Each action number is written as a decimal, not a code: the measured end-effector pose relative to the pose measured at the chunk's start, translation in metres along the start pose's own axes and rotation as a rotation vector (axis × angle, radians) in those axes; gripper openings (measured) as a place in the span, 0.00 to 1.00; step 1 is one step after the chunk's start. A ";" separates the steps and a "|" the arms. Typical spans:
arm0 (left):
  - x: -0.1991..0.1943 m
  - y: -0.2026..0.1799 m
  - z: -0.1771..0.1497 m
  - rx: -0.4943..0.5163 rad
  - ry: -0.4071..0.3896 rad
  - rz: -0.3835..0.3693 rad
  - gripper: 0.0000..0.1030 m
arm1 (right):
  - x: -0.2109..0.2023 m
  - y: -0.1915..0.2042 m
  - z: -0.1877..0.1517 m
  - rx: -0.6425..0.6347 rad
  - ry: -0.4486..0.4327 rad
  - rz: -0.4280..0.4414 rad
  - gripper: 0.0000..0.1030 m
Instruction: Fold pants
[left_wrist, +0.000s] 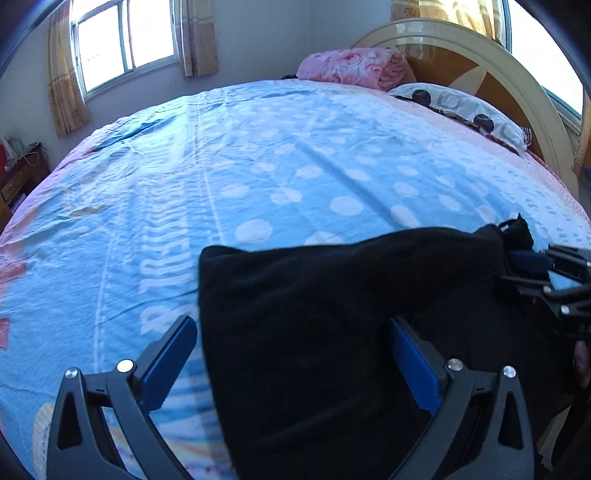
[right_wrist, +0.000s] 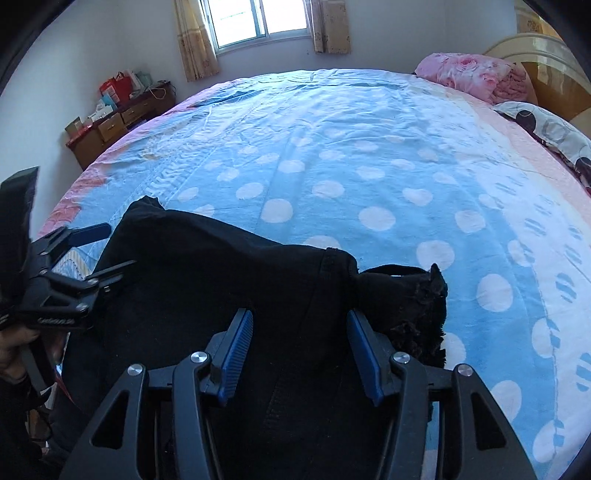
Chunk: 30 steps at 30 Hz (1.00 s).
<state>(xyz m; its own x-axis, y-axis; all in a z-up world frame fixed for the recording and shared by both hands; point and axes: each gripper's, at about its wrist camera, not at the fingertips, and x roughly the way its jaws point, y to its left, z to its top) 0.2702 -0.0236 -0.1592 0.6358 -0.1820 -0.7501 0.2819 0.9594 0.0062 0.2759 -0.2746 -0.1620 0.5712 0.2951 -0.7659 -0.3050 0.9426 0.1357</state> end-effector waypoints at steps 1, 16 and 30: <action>0.004 -0.001 0.001 0.006 0.003 -0.003 1.00 | 0.000 -0.002 -0.002 0.002 -0.008 0.011 0.53; -0.037 -0.008 0.025 0.061 -0.076 -0.008 1.00 | -0.105 -0.045 -0.055 0.269 -0.146 0.054 0.54; 0.000 -0.046 0.038 0.150 -0.001 -0.023 1.00 | -0.085 -0.023 -0.083 0.116 -0.041 0.158 0.53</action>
<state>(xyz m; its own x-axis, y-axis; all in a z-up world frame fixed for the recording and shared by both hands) 0.2844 -0.0757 -0.1345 0.6285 -0.2035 -0.7507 0.4004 0.9121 0.0880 0.1714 -0.3339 -0.1520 0.5544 0.4443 -0.7037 -0.3043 0.8952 0.3255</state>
